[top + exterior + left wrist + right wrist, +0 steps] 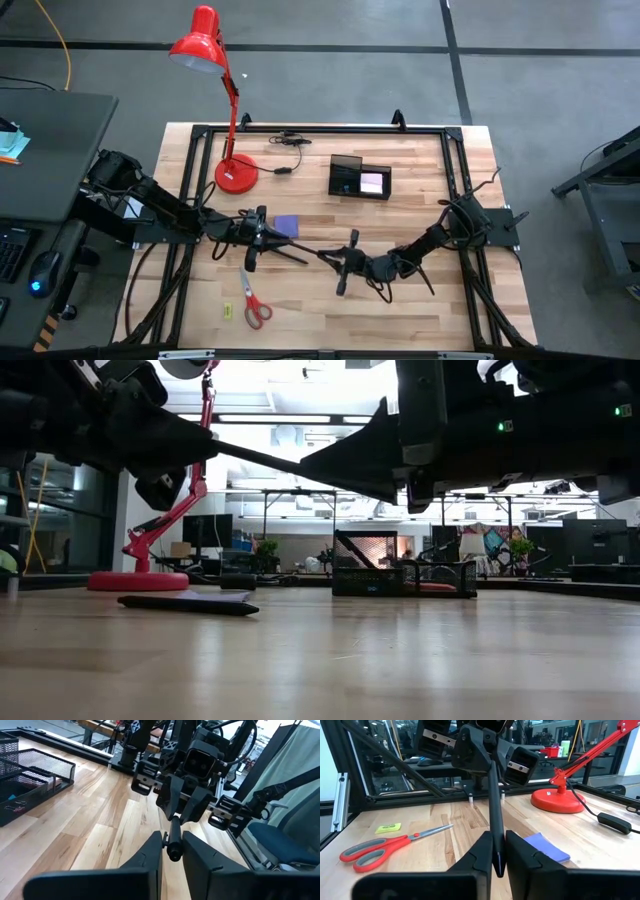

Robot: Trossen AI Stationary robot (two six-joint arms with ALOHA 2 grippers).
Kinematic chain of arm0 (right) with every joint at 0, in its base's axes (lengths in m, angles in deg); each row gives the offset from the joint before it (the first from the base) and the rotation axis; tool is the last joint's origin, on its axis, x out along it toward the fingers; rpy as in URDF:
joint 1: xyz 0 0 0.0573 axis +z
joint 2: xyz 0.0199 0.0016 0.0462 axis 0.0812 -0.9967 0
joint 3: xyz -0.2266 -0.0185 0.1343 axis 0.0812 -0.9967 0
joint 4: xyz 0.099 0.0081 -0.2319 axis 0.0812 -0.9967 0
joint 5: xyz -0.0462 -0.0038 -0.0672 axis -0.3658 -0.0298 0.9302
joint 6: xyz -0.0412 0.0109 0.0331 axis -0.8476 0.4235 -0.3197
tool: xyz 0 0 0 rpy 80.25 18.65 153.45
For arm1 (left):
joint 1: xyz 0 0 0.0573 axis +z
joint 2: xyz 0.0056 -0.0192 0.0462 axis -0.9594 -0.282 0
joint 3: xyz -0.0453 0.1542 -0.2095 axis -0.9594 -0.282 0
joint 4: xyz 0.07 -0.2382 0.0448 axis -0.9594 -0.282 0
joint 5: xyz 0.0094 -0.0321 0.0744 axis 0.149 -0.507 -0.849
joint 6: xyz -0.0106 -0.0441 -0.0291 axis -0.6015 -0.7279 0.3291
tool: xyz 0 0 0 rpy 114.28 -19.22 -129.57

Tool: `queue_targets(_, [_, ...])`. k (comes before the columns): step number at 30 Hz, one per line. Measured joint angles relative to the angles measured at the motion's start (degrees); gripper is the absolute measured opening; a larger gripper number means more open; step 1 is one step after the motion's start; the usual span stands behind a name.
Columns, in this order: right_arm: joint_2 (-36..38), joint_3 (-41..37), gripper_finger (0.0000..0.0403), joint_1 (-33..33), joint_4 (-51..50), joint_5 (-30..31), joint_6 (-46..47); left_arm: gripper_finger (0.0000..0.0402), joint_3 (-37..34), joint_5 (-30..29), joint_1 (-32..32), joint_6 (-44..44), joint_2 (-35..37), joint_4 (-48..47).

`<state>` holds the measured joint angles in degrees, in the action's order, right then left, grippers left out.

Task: Pick and place office supplies into organizer
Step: Put the black pen into the black desk organizer

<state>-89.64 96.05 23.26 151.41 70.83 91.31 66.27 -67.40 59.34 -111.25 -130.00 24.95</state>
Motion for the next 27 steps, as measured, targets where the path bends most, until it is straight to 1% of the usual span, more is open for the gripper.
queue_targets(5, [0.0, 0.0, 0.0079, 0.6, -0.1, 1.6, 0.0, 0.0019, 0.0, -0.2, 0.0, 0.0, 0.0, 0.3])
queue_targets(10, [0.0, 0.0, 0.0128, 2.1, -2.5, 3.8, 1.4, 0.0028, 0.0, -0.3, 0.0, -0.1, 0.0, 2.2])
queue_targets(14, [0.0, 0.0, 0.0155, 3.6, -4.6, 7.7, 2.0, 0.0029, 0.0, -0.3, 0.0, -0.1, 0.0, 2.5])
queue_targets(18, [0.0, 0.0, 0.0168, 5.8, -9.0, 8.8, 5.9, 0.0022, 0.0, -0.3, 0.0, -0.1, 0.0, 3.3])
queue_targets(23, [0.0, 0.0, 0.0166, 9.1, -16.5, 8.5, 11.5, 0.0028, 1.9, -1.6, 0.1, 0.4, 0.0, 3.5])
queue_targets(25, [0.0, 0.0, 0.0164, 10.2, -19.8, 8.5, 13.8, 0.0029, 4.4, -1.6, 0.1, 1.8, 0.0, 1.1])
queue_targets(27, [0.0, 0.0, 0.0162, 11.4, -23.2, 8.5, 16.7, 0.0030, 8.2, -1.6, 0.1, 3.4, 0.0, -3.9])
